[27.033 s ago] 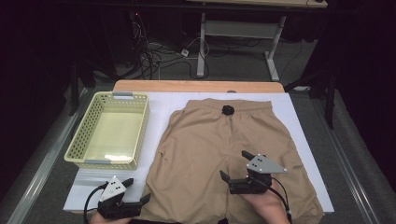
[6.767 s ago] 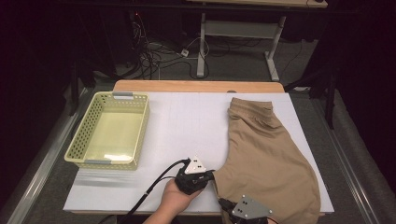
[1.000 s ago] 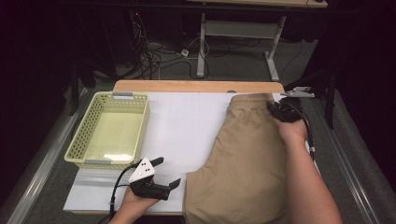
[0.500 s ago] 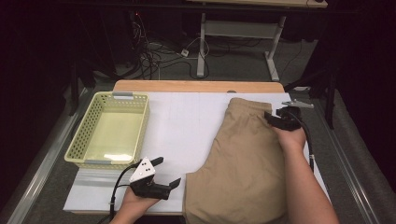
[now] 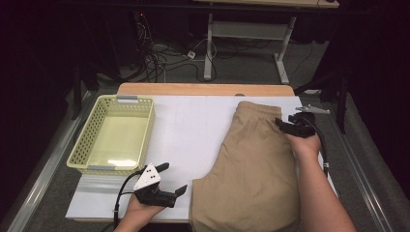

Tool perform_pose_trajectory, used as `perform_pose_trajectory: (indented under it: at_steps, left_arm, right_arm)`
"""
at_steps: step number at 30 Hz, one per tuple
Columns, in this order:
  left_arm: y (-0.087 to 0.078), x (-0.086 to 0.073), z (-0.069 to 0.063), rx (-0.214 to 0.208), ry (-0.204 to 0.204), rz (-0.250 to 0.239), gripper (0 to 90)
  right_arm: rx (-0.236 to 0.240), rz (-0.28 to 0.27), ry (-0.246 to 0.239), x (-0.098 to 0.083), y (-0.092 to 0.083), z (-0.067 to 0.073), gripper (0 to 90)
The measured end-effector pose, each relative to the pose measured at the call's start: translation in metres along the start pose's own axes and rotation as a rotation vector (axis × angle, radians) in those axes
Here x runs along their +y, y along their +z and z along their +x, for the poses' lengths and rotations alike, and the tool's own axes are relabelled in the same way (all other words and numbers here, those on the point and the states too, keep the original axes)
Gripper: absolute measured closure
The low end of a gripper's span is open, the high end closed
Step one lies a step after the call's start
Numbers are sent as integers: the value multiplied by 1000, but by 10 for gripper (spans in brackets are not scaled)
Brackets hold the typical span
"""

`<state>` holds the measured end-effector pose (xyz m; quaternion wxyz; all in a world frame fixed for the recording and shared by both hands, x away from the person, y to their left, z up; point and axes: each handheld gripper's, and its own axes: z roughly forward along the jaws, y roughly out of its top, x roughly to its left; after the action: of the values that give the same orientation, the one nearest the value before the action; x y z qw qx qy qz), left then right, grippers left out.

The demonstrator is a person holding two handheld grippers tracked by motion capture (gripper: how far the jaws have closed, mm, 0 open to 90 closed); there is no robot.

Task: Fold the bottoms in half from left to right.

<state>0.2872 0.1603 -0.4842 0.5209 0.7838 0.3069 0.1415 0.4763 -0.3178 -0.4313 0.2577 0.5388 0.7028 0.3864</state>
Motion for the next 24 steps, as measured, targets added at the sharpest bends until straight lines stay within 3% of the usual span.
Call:
perform_pose_trajectory:
  at_steps: [7, 9, 12, 15, 18, 24]
  left_arm:
    - [1, 0, 0, -2, -4, 3, 19]
    - [0, 0, 0, 0, -3, 2, 19]
    - [0, 0, 0, 2, 2, 1, 22]
    - [0, 0, -1, 4, 6, 2, 23]
    - [0, 0, -1, 4, 4, 2, 27]
    - [1, 0, -1, 4, 6, 5, 29]
  right_arm:
    - [27, 73, 47, -4, 34, -4, 301]
    - [34, 117, 48, -6, 44, -6, 234]
    - [37, 159, 44, -9, 55, -6, 204]
    - [27, 155, 24, -9, 57, -5, 197]
    - [19, 156, -5, -10, 58, -1, 243]
    - [37, 153, -50, -11, 56, 4, 418]
